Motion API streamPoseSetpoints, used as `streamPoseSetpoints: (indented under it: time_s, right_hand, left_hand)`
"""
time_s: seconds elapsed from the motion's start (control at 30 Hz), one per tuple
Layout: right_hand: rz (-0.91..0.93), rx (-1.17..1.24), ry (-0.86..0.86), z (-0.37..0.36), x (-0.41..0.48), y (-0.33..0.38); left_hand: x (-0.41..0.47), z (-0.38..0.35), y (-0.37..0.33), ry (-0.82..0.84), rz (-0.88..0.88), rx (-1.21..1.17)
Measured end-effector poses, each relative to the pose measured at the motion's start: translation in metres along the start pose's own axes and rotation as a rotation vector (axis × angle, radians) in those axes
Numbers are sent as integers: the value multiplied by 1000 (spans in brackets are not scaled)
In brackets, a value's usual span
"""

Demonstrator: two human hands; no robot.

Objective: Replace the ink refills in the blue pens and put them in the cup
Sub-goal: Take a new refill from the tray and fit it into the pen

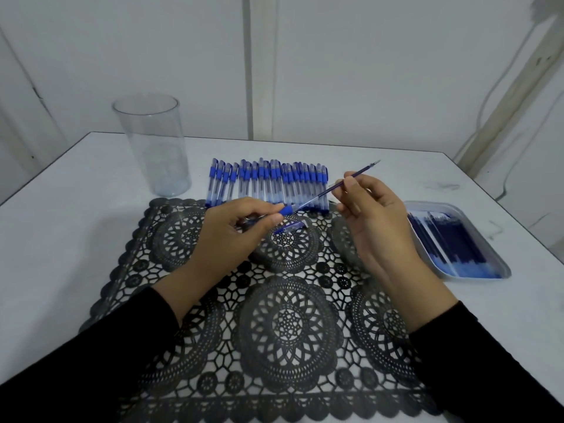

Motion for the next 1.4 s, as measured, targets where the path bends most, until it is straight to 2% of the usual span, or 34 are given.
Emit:
streamPoseSetpoints:
  time_s: [0.63, 0.9, 1.13, 1.27, 1.4]
  right_hand:
    - [-11, 49, -46, 0, -1, -1]
    - [136, -129, 131, -14, -11, 8]
    - [-8, -293, 342, -20, -16, -13]
    - [-29, -250, 316, -18, -13, -14]
    - [30, -212, 252, -15, -9, -11]
  left_hand:
    - [0, 1, 0, 1, -8, -10]
    - [2, 5, -4, -76, -11, 34]
    - [2, 3, -5, -60, -12, 41]
    - [2, 4, -1, -57, 5, 34]
    - [1, 3, 1, -41, 5, 29]
Point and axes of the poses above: each hand's wrist, its own x-axis towards the middle knuckle, its own z-axis out of the back of the hand, y = z × x, the point moved 5 cm from there along x, towards the middle knuckle, and after that the axes turned 12 degrees about z, right-handed, at the moved point
